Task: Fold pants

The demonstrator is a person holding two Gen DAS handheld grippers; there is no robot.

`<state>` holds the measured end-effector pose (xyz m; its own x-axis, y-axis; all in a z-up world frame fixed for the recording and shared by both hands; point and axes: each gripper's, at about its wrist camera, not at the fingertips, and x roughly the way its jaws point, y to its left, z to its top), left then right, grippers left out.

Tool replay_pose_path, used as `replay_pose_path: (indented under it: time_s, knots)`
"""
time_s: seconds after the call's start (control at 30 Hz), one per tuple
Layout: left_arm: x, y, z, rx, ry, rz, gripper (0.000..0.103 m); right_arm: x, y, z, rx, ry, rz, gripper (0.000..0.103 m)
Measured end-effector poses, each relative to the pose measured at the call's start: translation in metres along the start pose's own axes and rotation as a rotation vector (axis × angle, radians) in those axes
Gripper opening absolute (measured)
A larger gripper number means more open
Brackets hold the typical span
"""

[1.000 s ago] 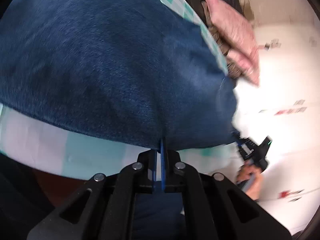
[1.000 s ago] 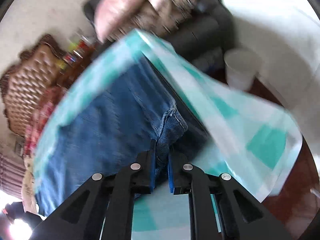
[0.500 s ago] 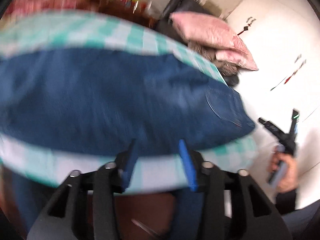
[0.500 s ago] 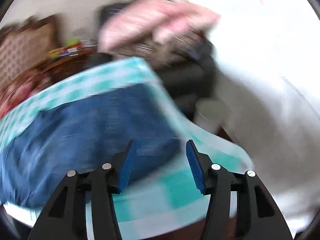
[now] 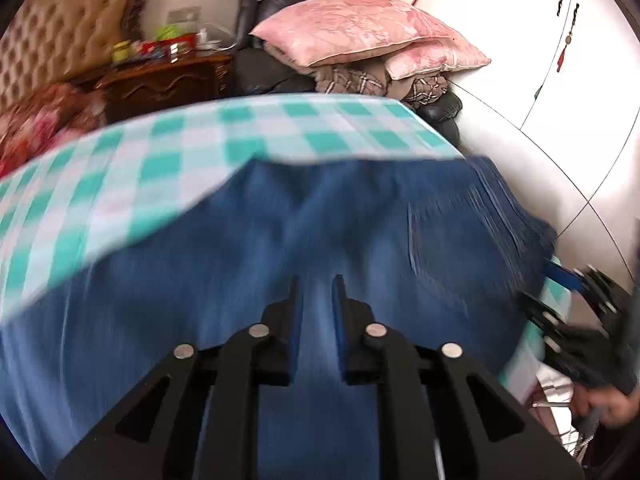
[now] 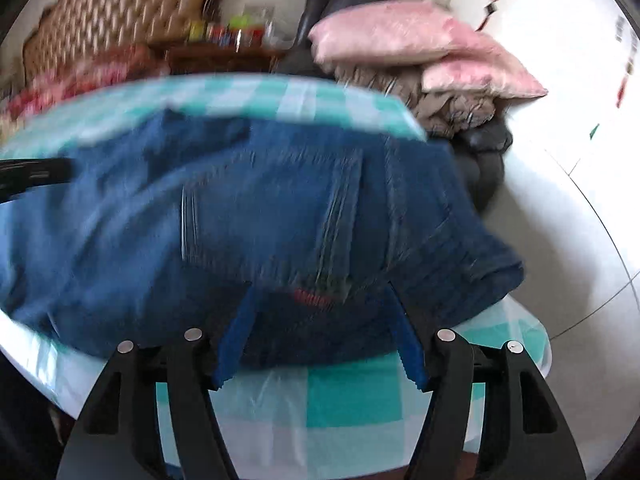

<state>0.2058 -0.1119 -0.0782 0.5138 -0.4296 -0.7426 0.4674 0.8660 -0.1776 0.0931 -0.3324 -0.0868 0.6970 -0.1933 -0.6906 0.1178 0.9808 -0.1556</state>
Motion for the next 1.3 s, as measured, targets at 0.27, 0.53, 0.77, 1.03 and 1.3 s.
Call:
replay_pose_path:
  time_s: [0.27, 0.53, 0.77, 1.03, 1.3]
  knots:
    - [0.119, -0.004, 0.073, 0.181, 0.136, -0.072, 0.011, 0.032, -0.011, -0.008, 0.040, 0.059, -0.015, 0.065]
    - [0.113, -0.010, 0.088, 0.189, 0.073, -0.129, 0.017, 0.037, -0.017, -0.005, 0.078, 0.069, 0.025, 0.065]
    - [0.129, -0.046, 0.098, 0.193, 0.021, -0.051, 0.020, 0.033, -0.014, -0.008, 0.079, 0.071, 0.024, 0.068]
    - [0.158, -0.113, 0.103, 0.213, 0.092, -0.103, 0.068, 0.037, -0.016, -0.005, 0.080, 0.084, 0.025, 0.069]
    - [0.033, -0.024, 0.040, -0.025, -0.133, -0.017, 0.060, 0.030, -0.022, 0.023, 0.060, 0.075, 0.026, 0.070]
